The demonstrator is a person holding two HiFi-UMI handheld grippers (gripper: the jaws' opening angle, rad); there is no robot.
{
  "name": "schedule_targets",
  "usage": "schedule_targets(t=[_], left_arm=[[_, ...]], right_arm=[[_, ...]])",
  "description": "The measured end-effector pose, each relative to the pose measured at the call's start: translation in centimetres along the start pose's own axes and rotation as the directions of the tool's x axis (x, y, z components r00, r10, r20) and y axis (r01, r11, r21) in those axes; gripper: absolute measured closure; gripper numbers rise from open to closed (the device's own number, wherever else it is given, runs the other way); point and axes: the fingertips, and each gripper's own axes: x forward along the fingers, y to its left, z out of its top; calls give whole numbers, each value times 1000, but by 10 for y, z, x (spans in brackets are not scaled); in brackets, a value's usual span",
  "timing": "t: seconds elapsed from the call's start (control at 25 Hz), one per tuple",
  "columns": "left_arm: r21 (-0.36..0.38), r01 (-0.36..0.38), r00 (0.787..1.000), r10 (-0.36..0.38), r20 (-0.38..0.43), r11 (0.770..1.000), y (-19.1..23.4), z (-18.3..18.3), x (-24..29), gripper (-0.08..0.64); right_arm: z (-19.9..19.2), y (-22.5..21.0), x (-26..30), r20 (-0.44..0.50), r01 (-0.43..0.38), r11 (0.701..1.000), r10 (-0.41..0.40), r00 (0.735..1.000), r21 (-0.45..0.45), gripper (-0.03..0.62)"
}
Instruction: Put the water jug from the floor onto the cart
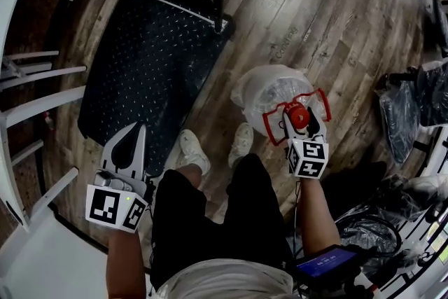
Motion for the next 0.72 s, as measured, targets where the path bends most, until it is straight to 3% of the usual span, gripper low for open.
schedule_targets(t=[0.12,0.44,0.72], left_arm=[[0,-15,1000,15,28,1000,10,13,-14,560],[-34,-84,989,87,120,996,33,76,-82,560],[-98,-203,957,219,190,974,79,101,-158,560]], right_arm=[[23,4,-21,20,13,1000,-13,1000,0,278],[128,29,-112,59,1,997,4,998,-76,278],[229,89,-167,105,-75,975,99,990,-208,278]])
